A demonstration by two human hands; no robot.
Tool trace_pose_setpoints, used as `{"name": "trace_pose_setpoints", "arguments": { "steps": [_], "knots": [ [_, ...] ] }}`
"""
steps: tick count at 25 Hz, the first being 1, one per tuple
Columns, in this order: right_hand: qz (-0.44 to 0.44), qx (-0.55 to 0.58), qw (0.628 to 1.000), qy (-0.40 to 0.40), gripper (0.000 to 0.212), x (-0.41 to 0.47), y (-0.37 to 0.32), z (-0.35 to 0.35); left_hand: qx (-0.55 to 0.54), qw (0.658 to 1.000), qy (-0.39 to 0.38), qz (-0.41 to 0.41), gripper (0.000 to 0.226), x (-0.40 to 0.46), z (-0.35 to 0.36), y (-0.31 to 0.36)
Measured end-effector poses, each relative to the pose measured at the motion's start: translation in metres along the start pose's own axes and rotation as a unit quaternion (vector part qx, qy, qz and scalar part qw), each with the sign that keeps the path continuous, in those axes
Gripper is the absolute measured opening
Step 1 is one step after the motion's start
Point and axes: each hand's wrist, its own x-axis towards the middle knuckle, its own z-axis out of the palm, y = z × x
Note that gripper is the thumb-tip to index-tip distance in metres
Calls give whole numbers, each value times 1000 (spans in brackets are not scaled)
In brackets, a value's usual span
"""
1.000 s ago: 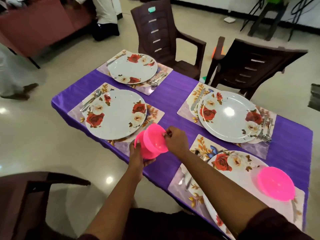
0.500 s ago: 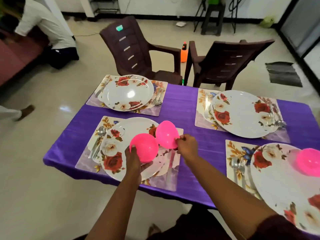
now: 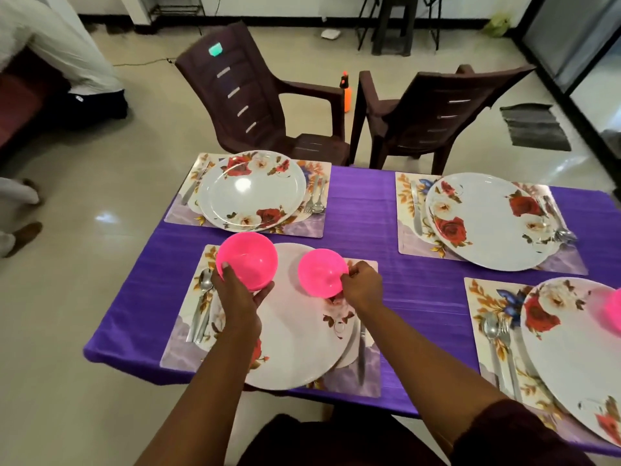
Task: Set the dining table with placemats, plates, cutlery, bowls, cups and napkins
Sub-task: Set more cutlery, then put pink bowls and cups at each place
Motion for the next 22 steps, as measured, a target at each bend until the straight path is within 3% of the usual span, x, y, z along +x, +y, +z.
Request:
{"name": "trace_pose_setpoints", "arguments": {
  "steps": [7, 16, 22],
  "knots": [
    [26, -16, 999, 23, 7, 0, -8, 9, 4, 999, -2, -32, 51, 25, -8, 6],
    [80, 5, 994, 78, 25, -10, -14, 7, 53, 992, -99, -55, 51, 41, 4, 36],
    [72, -45, 991, 107, 20, -15, -15, 20, 82, 989, -102, -69, 53, 59, -9, 45]
  ]
}}
